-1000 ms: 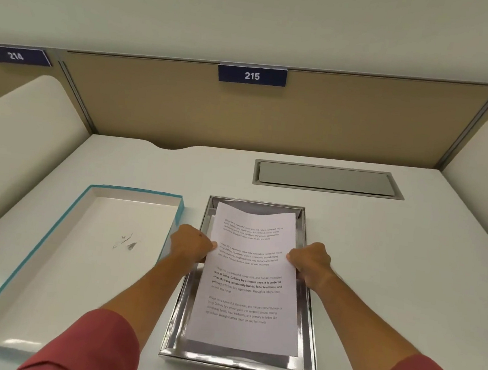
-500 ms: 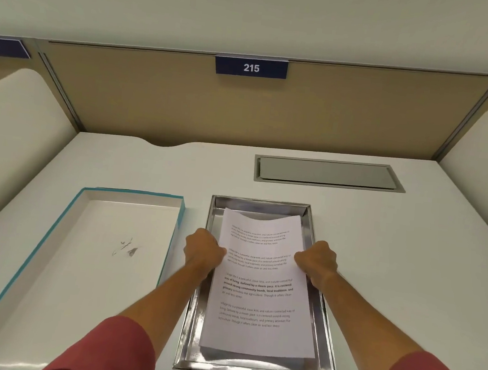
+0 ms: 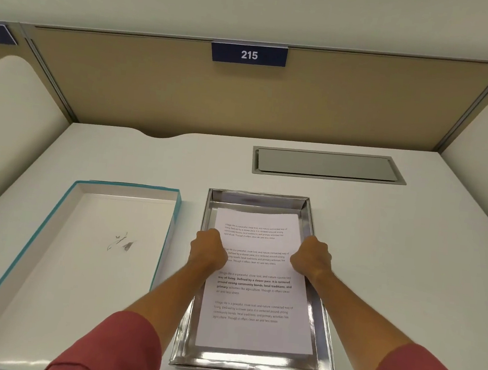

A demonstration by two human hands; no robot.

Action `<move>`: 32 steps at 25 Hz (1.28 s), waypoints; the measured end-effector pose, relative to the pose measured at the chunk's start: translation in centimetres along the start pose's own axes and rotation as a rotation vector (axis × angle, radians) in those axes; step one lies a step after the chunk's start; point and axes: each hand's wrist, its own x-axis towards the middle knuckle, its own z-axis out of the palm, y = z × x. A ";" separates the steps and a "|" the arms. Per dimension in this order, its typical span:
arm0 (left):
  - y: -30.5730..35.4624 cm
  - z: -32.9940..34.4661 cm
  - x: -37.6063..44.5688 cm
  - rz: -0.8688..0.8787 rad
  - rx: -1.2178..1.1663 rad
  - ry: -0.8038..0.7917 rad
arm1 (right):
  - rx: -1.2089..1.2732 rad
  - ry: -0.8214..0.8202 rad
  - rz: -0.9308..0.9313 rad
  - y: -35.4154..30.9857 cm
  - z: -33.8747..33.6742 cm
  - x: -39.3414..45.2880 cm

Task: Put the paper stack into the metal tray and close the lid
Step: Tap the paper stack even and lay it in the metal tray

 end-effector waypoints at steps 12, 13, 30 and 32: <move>-3.9 3.6 -7.0 0.204 -0.040 -0.160 | -0.082 -0.256 -0.313 4.7 0.9 -7.5; -4.5 4.2 -8.2 0.231 0.014 -0.196 | -0.139 -0.292 -0.321 5.5 1.1 -8.3; -5.7 5.8 -10.8 0.284 0.248 -0.197 | -0.397 -0.232 -0.427 7.7 3.6 -11.3; -5.7 5.8 -10.8 0.280 0.240 -0.194 | -0.390 -0.226 -0.424 7.7 3.7 -11.2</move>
